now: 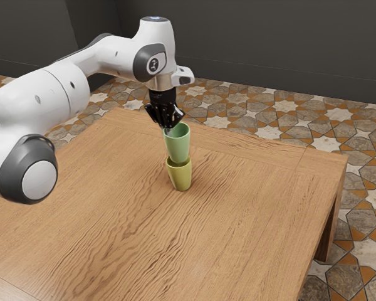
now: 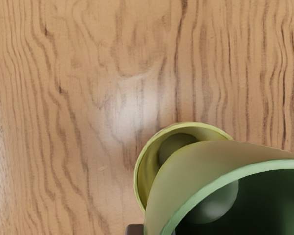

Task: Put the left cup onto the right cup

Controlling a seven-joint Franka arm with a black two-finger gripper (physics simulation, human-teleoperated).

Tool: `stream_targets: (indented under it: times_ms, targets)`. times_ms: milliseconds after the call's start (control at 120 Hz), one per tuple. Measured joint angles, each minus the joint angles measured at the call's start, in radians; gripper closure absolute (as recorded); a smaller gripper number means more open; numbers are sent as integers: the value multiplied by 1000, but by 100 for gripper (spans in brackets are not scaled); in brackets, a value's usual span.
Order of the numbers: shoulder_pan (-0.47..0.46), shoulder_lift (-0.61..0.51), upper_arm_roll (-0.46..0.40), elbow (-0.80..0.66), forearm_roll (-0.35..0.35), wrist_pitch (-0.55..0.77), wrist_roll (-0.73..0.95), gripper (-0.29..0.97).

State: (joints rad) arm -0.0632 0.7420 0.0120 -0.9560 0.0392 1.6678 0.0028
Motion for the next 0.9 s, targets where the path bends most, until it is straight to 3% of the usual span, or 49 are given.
stream_targets:
  times_ms: [225,392,500,633,900]
  targets:
    - [0,4,-3,-37,0,6,-4,78]
    - [2,1,-1,-65,-4,13,-6,42]
    - [3,-21,3,-72,-2,15,-6,25]
    - [-8,-167,3,-199,16,16,-7,13]
    - [-61,-582,2,-688,21,17,-9,4]
